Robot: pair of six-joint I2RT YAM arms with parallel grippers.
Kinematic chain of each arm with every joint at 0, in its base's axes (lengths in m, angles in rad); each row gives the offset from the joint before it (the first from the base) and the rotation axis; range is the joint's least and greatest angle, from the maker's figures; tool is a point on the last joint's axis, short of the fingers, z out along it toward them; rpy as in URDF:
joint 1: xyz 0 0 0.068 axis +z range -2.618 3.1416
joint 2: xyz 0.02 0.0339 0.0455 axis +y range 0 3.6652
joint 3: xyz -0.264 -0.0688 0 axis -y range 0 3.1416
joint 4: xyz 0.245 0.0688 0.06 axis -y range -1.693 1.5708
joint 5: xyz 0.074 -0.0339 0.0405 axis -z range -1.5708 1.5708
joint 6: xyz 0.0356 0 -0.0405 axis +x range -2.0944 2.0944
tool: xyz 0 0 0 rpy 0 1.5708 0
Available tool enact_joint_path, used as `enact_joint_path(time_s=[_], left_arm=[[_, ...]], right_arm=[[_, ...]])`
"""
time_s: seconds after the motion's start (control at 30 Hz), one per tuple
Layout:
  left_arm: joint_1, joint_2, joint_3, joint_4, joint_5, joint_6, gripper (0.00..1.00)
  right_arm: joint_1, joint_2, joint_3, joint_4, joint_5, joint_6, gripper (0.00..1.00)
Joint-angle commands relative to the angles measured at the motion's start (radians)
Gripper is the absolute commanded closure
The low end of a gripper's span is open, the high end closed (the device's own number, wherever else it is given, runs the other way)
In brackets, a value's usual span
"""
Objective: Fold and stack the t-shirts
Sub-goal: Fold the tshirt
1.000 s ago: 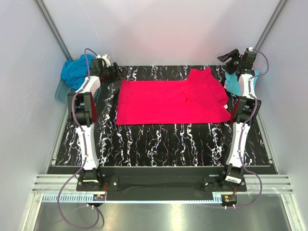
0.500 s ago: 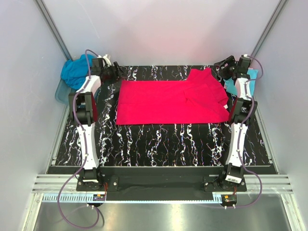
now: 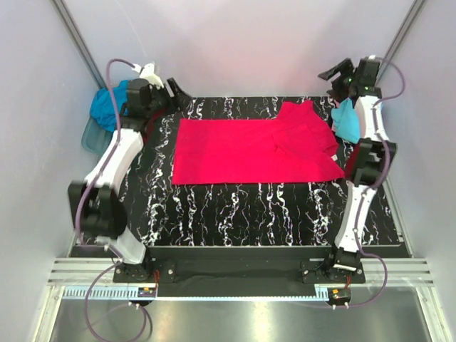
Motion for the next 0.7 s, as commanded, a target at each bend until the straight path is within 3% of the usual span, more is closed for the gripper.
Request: enact_joint_path(time_s=[0.0, 0.03, 0.1, 0.2, 0.27, 0.33, 0.4, 0.53, 0.67], left_arm=[[-0.019, -0.280, -0.177, 0.162, -0.060, -0.057, 0.28], [-0.022, -0.332, -0.229, 0.185, -0.054, -0.100, 0.28], [-0.030, -0.488, -0.368, 0.185, -0.067, -0.123, 0.28], [-0.057, -0.688, -0.549, 0.165, -0.099, -0.160, 0.28], [-0.062, -0.789, -0.629, 0.138, -0.131, -0.171, 0.28], [-0.065, -0.823, -0.720, 0.089, -0.164, -0.181, 0.28], [-0.067, -0.842, -0.785, 0.065, -0.234, -0.250, 0.29], [-0.116, -0.810, -0.832, 0.021, -0.384, -0.358, 0.31], [-0.125, -0.797, -0.882, 0.028, -0.530, -0.428, 0.30]], right_arm=[[0.107, -0.380, -0.324, 0.017, 0.183, 0.019, 0.14], [0.123, -0.554, -0.457, 0.089, 0.208, 0.039, 0.14], [0.152, -0.728, -0.798, 0.247, 0.265, 0.126, 0.13], [0.163, -1.042, -1.098, 0.272, 0.265, 0.139, 0.12], [0.164, -1.162, -1.240, 0.257, 0.308, 0.081, 0.11], [0.160, -1.314, -1.413, 0.209, 0.346, 0.042, 0.09], [0.163, -1.446, -1.547, 0.174, 0.398, 0.046, 0.09], [0.161, -1.554, -1.681, 0.046, 0.556, 0.151, 0.07], [0.161, -1.637, -1.854, 0.109, 0.512, 0.238, 0.06]])
